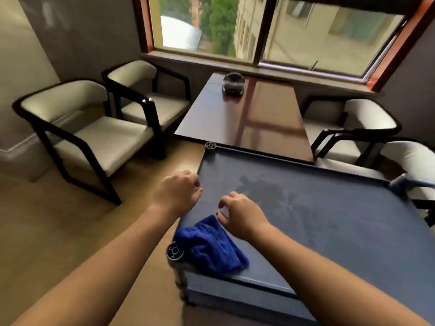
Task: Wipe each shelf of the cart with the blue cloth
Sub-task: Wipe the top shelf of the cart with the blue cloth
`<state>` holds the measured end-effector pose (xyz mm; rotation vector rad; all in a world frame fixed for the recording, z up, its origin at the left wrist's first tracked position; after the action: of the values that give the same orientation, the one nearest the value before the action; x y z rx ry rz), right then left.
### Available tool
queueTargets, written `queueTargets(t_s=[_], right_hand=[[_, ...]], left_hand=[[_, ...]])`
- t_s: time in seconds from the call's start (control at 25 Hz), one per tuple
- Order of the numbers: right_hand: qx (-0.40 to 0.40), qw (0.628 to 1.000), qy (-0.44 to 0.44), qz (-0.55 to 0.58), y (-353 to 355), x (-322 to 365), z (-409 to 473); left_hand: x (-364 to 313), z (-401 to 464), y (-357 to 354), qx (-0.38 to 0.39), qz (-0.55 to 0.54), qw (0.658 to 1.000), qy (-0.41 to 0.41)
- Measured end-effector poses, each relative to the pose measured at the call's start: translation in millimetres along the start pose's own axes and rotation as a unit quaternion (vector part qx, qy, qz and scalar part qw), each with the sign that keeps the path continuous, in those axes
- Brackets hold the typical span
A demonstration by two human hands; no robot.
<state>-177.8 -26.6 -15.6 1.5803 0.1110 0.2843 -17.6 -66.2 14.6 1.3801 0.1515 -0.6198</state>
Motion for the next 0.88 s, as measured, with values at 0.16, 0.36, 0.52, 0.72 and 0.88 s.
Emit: queueTargets(t_s=[0.16,0.36,0.52,0.72,0.88], right_hand=[[0.104,0.994,-0.019,0.038,-74,30,-9],[0.15,0.988,-0.033,0.017,-122,44,-18],[0.15,0.988,-0.029,0.013,-128,39,-19],[0.07,0.944,-0.149,0.288,-104,-6,-24],[-0.012,0.911,-0.198,0.361,-78,-66,-25]], left_hand=[[40,-16,-32,0.046,-0.004,0.998,0.043],[61,-20,-68,0.094,-0.021,0.995,0.036],[56,-8,-92,0.126,-0.038,0.991,0.015],[45,14,-109,0.148,-0.046,0.988,0.016],[34,26,-125,0.162,-0.015,0.987,0.017]])
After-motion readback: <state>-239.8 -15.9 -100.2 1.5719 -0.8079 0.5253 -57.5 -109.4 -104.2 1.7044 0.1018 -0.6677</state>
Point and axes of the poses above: each hand's wrist, its own z-axis towards the middle knuckle, its own y-axis out of the back of the hand, x = y × z, the point moved 7 cm from there along z, towards the middle knuckle, and after that the axes turned 9 degrees about -z, right-handed, at the moved point
